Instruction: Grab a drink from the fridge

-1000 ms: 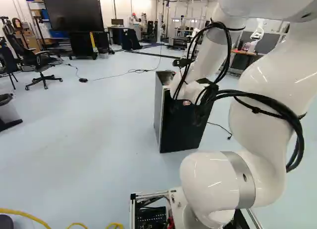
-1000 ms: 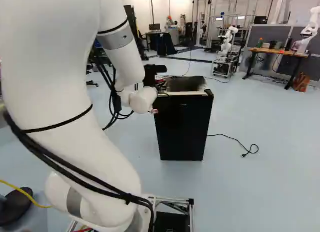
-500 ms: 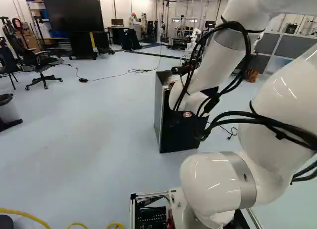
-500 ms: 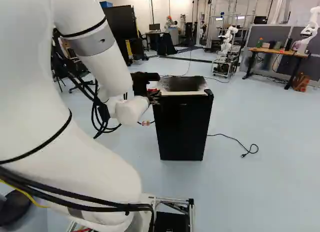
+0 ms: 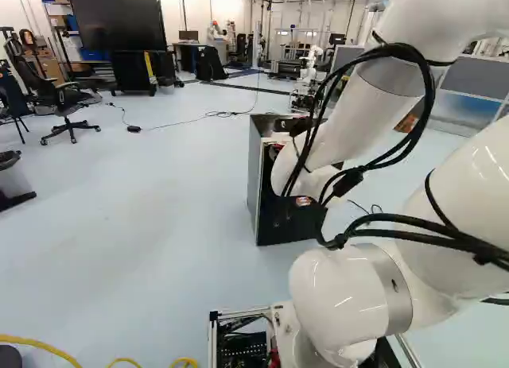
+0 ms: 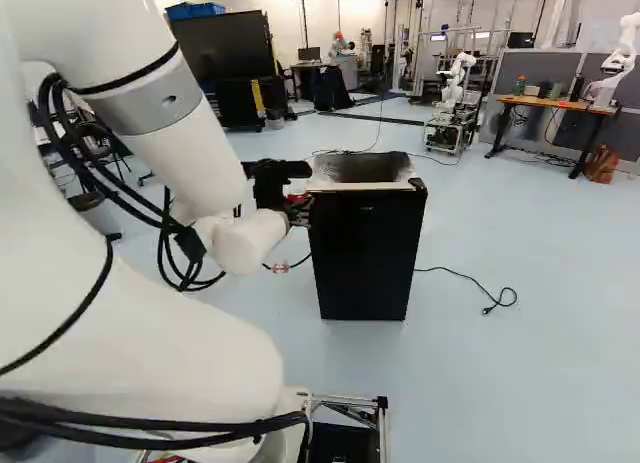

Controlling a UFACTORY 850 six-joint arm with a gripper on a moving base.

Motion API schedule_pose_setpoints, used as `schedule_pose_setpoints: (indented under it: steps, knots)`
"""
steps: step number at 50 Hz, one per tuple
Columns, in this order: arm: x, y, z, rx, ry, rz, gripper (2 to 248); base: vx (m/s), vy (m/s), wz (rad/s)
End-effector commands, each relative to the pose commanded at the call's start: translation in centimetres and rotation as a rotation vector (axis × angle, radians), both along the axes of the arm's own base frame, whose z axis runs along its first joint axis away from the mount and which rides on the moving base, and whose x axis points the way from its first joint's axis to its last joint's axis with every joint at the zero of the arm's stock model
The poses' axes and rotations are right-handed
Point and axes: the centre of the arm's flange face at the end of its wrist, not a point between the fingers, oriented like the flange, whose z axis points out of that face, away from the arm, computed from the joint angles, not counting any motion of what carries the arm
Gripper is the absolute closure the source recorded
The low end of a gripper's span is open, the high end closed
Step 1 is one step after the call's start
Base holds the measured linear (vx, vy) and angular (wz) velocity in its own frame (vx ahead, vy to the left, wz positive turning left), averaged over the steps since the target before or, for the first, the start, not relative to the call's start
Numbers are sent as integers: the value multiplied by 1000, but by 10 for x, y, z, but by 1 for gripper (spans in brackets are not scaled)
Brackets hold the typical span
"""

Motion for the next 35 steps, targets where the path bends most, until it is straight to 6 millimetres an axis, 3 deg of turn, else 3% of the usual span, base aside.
schedule_pose_setpoints:
  steps: [17,35]
  knots:
    - [-17,3,-7,2,20,5,152,0,0,0]
    - [-21,4,-8,2,26,7,152,0,0,0]
